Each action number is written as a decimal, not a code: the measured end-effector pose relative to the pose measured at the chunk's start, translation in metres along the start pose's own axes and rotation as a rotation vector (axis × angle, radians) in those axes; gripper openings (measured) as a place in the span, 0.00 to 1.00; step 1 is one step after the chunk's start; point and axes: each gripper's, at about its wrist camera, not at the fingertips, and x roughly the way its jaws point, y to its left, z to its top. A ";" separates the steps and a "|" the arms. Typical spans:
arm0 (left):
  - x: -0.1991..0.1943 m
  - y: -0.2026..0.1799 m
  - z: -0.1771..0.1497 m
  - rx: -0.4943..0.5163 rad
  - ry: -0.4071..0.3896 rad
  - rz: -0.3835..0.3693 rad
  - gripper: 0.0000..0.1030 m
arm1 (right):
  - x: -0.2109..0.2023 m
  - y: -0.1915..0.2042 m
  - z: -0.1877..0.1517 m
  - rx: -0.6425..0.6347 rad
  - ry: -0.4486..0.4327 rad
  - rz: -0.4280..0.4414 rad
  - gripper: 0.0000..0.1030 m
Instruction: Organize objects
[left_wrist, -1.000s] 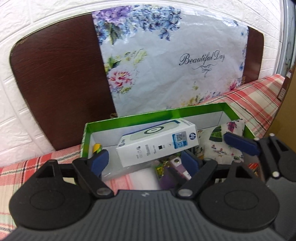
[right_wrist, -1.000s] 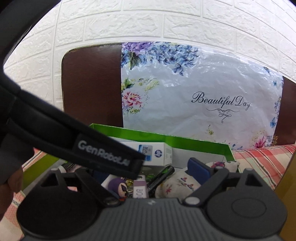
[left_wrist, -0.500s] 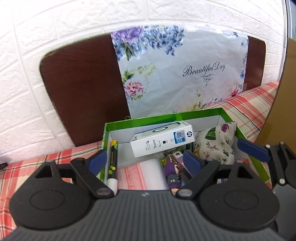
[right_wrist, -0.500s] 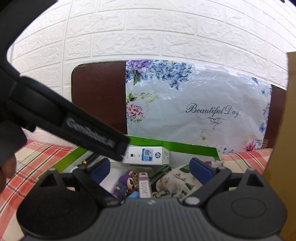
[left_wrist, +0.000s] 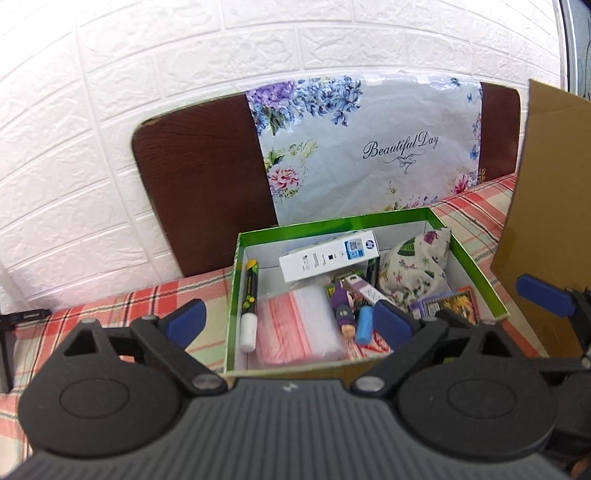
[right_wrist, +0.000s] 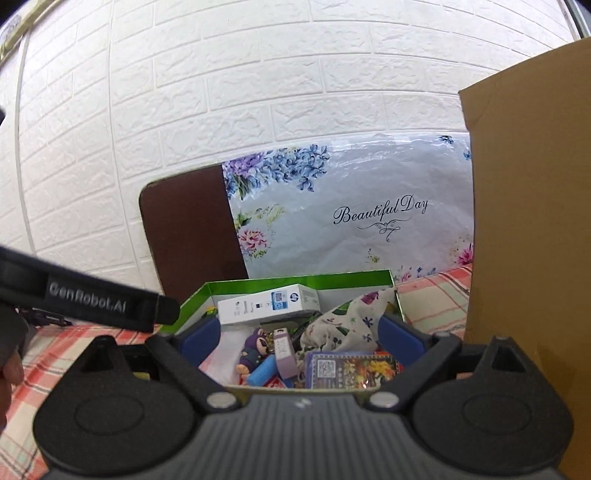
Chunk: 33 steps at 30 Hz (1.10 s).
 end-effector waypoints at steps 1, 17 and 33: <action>-0.006 0.001 -0.003 -0.004 -0.001 0.003 0.98 | -0.005 0.001 0.000 0.003 0.000 0.005 0.93; -0.074 0.040 -0.062 -0.096 0.009 0.070 1.00 | -0.089 0.054 -0.021 -0.127 0.009 0.069 1.00; -0.099 0.055 -0.115 -0.110 0.021 0.186 1.00 | -0.114 0.066 -0.039 0.023 0.108 0.110 1.00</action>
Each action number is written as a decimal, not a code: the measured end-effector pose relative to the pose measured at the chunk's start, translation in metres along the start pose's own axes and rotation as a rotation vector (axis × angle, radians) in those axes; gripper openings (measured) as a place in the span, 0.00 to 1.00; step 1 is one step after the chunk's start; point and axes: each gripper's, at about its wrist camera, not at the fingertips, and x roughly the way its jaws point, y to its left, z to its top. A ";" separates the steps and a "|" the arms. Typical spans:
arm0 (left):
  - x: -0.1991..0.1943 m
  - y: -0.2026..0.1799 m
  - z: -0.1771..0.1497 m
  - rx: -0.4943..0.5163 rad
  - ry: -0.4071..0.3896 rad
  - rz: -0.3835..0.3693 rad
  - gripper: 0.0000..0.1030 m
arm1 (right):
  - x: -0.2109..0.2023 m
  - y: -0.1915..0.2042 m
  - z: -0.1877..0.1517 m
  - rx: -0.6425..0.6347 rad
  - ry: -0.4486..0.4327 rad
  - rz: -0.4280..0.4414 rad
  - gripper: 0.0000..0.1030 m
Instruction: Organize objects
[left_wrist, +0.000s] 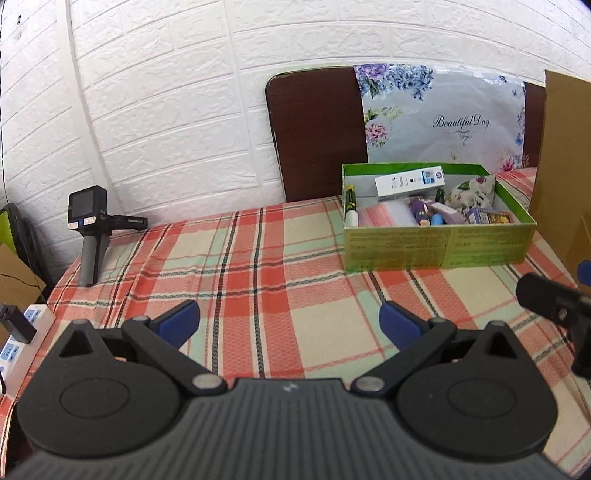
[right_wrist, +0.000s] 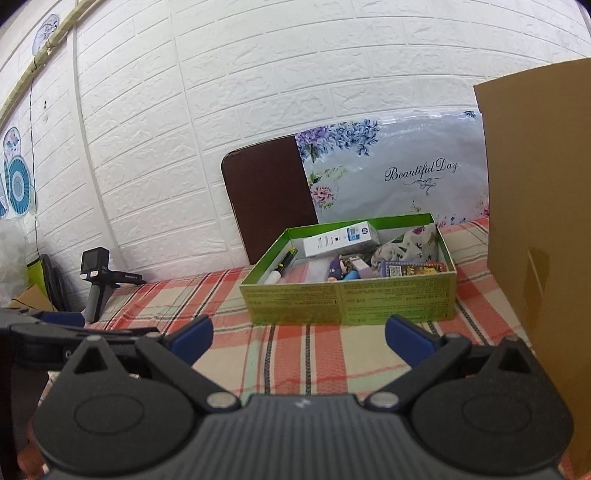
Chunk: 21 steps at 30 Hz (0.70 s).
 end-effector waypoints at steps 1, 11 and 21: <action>-0.001 0.001 -0.002 -0.006 0.006 -0.007 1.00 | 0.000 0.002 -0.001 -0.004 0.001 -0.001 1.00; -0.011 -0.010 -0.014 0.087 0.000 0.076 1.00 | -0.005 0.015 -0.005 -0.043 -0.016 -0.022 1.00; -0.008 -0.011 -0.016 0.075 0.041 0.051 1.00 | -0.003 0.007 -0.004 -0.013 -0.024 -0.039 1.00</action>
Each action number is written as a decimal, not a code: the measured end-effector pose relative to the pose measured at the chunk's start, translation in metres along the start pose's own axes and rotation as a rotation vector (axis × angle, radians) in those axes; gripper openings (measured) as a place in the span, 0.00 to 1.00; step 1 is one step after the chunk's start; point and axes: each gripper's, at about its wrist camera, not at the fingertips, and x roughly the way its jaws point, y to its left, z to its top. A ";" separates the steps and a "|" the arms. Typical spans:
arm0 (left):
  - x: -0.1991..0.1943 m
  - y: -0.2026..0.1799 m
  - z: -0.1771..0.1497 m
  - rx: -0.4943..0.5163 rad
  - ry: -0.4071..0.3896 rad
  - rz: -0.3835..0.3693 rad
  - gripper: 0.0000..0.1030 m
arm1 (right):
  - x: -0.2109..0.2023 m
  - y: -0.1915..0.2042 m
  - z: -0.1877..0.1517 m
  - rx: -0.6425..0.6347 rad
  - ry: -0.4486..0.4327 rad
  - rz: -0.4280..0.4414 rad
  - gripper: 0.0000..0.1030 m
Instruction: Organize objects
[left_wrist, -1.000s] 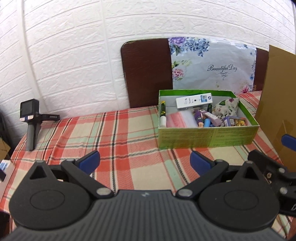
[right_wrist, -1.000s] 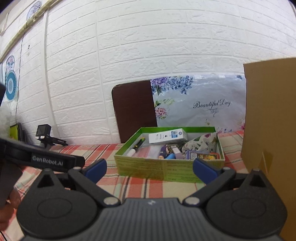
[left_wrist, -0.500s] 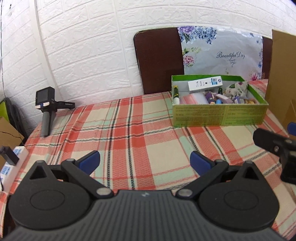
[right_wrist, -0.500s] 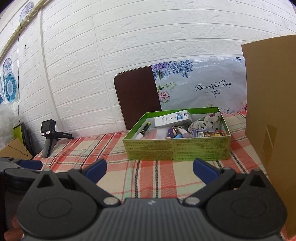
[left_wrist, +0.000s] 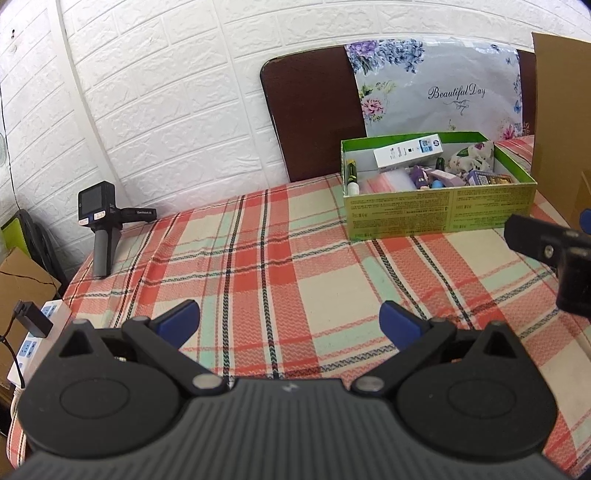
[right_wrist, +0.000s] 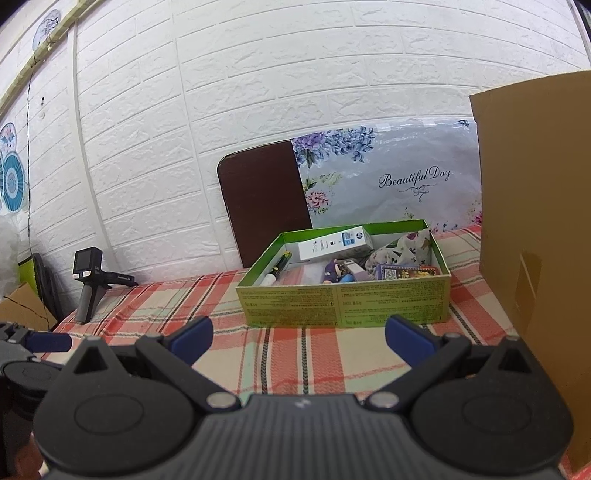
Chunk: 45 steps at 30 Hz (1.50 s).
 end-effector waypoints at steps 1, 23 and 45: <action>0.001 0.000 -0.001 0.001 0.004 0.001 1.00 | 0.001 0.000 -0.001 0.000 0.003 0.000 1.00; 0.015 -0.008 -0.015 0.036 0.129 -0.045 1.00 | 0.009 -0.003 -0.005 0.018 0.033 0.000 1.00; 0.021 -0.016 -0.025 0.050 0.198 -0.103 1.00 | 0.012 -0.003 -0.009 0.027 0.052 0.002 1.00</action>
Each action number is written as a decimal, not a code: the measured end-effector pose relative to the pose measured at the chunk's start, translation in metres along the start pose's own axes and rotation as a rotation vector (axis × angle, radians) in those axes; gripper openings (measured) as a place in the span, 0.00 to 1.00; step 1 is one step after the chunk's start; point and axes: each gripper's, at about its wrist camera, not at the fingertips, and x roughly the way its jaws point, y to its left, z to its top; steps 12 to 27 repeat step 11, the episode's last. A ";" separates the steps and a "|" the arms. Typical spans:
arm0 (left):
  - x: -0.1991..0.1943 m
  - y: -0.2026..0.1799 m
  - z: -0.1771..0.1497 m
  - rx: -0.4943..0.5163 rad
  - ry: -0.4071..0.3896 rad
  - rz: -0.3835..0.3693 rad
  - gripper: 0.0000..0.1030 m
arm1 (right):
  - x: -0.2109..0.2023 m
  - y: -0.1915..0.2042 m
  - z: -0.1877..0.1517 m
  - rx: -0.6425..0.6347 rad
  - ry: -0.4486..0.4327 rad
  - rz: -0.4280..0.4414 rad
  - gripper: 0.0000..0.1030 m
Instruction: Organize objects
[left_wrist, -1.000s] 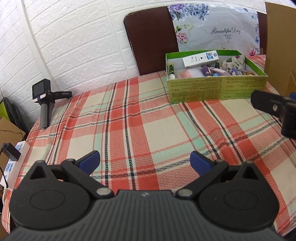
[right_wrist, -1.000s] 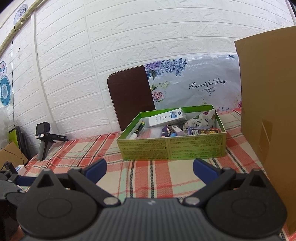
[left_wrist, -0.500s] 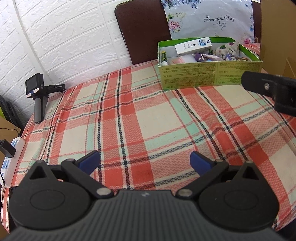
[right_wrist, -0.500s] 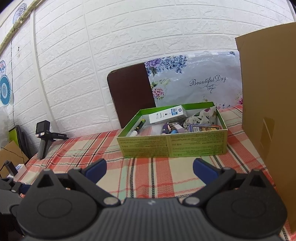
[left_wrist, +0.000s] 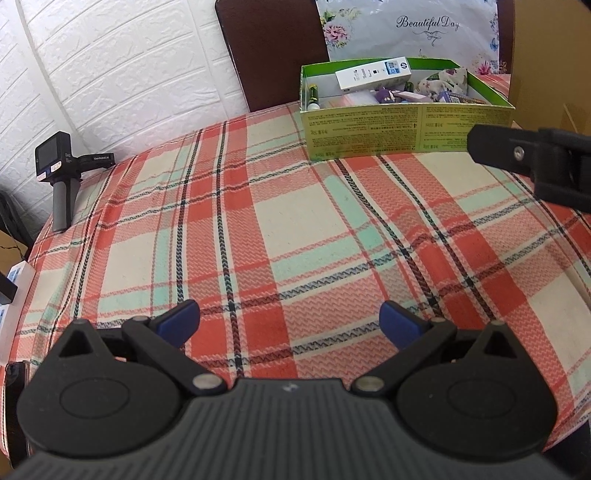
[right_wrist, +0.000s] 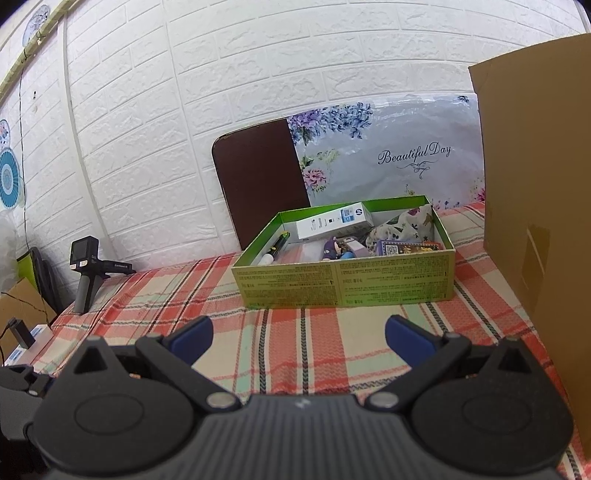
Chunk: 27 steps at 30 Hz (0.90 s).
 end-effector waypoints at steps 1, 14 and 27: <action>0.000 0.000 0.000 -0.001 0.002 -0.003 1.00 | 0.000 0.000 0.000 0.000 0.001 0.000 1.00; -0.002 -0.001 0.000 0.003 -0.027 -0.047 1.00 | 0.001 0.001 -0.004 -0.004 0.005 -0.005 1.00; -0.002 -0.001 0.000 0.003 -0.027 -0.047 1.00 | 0.001 0.001 -0.004 -0.004 0.005 -0.005 1.00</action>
